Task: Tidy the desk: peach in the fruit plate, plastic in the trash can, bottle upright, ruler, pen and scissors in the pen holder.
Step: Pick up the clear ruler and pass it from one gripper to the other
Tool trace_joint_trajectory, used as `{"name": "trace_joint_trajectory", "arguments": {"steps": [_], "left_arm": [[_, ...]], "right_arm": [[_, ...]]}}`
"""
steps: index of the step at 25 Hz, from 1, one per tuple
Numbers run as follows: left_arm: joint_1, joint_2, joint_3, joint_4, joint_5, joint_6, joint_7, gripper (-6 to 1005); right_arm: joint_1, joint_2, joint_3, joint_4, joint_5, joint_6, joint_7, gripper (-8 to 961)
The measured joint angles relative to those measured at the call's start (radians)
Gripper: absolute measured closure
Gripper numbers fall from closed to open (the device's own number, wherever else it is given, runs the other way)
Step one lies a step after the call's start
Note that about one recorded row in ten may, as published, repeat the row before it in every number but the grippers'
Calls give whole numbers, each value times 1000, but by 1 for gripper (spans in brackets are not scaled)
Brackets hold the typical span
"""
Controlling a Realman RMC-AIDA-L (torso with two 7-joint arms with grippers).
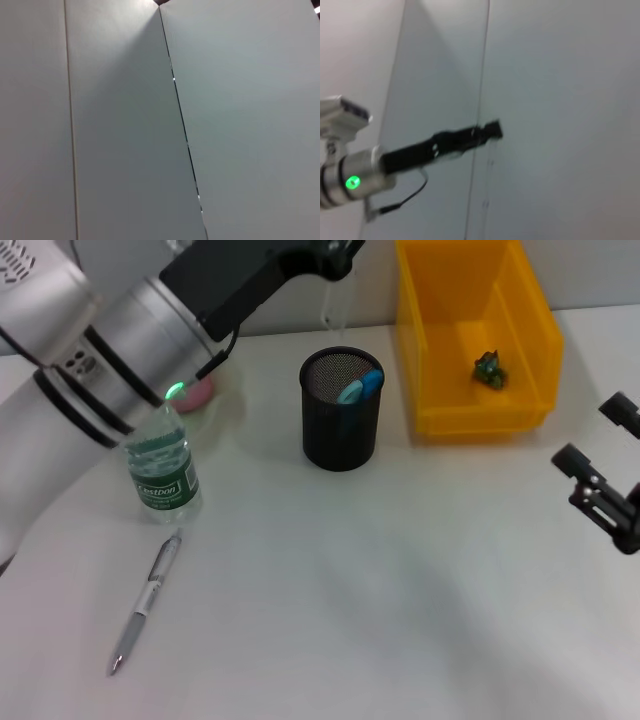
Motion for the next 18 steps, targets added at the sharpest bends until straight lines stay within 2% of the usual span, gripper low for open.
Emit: {"name": "trace_joint_trajectory", "arguments": {"steps": [6, 9, 10, 11, 12, 18], "left_arm": [[20, 0, 20, -1, -7, 7, 1, 614], [28, 0, 39, -9, -27, 8, 7, 614], [28, 0, 39, -9, -27, 8, 7, 615], [46, 0, 99, -14, -92, 17, 75, 615], [48, 0, 121, -15, -106, 18, 94, 615], [50, 0, 139, -20, -107, 19, 105, 615]], "right_arm": [[111, 2, 3, 312, 99, -26, -317, 272], [176, 3, 18, 427, 113, -14, -411, 272], [198, 4, 26, 460, 113, -8, -438, 272], [218, 5, 36, 493, 113, 0, -466, 272], [235, 5, 47, 521, 111, 7, -486, 272], [327, 6, 72, 617, 99, 57, -524, 272]]}}
